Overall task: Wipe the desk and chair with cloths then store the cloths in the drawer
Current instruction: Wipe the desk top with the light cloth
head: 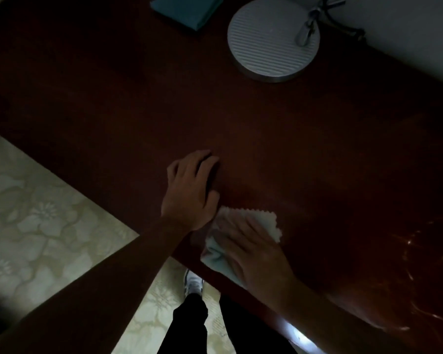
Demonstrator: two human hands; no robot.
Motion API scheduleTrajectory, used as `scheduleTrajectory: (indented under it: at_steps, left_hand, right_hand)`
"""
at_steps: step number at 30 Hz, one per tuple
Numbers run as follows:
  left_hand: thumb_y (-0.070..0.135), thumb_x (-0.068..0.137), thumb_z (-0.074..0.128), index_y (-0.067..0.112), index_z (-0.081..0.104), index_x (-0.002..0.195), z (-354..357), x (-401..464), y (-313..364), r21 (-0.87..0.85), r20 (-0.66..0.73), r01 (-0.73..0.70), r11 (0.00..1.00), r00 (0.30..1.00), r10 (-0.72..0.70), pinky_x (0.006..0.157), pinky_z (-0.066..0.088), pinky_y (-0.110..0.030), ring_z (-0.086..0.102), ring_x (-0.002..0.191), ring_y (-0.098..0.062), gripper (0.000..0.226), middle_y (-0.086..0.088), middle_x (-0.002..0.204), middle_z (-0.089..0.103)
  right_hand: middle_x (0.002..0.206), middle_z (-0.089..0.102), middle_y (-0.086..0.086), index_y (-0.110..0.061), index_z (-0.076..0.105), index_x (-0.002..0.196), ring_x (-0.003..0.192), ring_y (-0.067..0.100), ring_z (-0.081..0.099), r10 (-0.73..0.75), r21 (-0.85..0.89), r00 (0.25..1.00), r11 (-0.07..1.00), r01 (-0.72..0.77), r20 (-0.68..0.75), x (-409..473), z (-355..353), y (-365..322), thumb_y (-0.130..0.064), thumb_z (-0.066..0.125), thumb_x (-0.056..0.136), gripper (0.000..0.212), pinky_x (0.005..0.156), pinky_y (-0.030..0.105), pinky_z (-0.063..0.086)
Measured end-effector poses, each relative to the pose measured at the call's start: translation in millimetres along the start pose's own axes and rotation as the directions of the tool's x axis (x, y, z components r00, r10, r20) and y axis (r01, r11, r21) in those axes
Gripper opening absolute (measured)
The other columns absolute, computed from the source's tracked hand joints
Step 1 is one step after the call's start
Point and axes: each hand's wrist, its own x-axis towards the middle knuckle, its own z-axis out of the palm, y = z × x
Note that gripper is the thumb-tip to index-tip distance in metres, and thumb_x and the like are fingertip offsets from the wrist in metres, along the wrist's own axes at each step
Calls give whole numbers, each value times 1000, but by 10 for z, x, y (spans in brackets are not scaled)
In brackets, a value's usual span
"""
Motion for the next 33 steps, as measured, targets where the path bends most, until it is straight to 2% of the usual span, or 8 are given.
scheduleTrajectory:
  at_steps: [3,9,14,17,23,26,28,33]
  left_hand:
    - [36,80,51,12,53,134,8,-8,-3,30,-1,-41,999,999,41,105,28,-46,41,130,-23,60,-9,141,49]
    - [39,87,49,11,55,133,25,-19,-7,10,-46,-63,998,997,63,103,31,-43,48,127,-23,54,-9,139,54]
    - [34,85,49,10,56,131,4,-59,18,-64,-33,-186,980,982,184,105,28,-41,47,128,-21,53,-8,141,51]
    - [30,78,56,12,61,124,36,-69,278,-90,15,-327,941,944,329,102,30,-42,49,126,-21,50,-6,136,54]
    - [24,76,56,13,64,120,367,-109,1106,-149,72,-513,845,847,527,101,35,-47,51,126,-22,46,-5,134,57]
    - [25,80,52,16,65,122,579,-166,1471,-197,124,-549,812,807,577,107,31,-51,47,133,-20,45,0,136,59]
    - [27,82,52,18,65,124,732,-250,1702,-229,169,-604,764,748,642,110,28,-54,44,137,-19,45,2,138,58]
    - [28,89,52,19,64,126,1004,-375,1944,-163,189,-667,727,703,686,111,26,-56,43,138,-20,40,2,142,56]
  right_hand:
    - [152,43,8,-14,54,140,142,26,39,0,-22,1000,1000,-1,-11,142,-83,342,-28,45,99,44,114,50,33]
    - [148,46,17,-7,50,141,141,36,37,485,-53,823,852,-521,-297,1026,-170,683,-30,33,102,48,116,52,29]
    - [155,39,10,-10,45,146,146,27,30,413,-93,896,898,-431,-160,225,148,-232,-24,41,100,48,121,43,21]
    - [151,42,11,-11,47,143,143,30,35,459,-123,859,862,-492,-225,-332,9,33,-25,42,100,46,119,45,24]
    - [152,39,20,-4,49,141,145,38,30,835,62,327,392,-918,-443,-833,-113,-20,-26,38,99,49,116,54,28]
    - [153,39,13,-5,51,141,145,32,30,776,-8,489,530,-848,-398,-792,152,-566,-14,53,90,51,117,49,27]
    - [150,41,11,-7,52,139,142,32,35,761,-19,487,531,-847,-430,-1086,82,-371,-19,53,92,48,118,46,27]
    - [149,44,19,-4,51,141,141,38,37,859,179,-63,34,-983,-508,-2081,-293,261,-31,35,101,50,110,57,34]
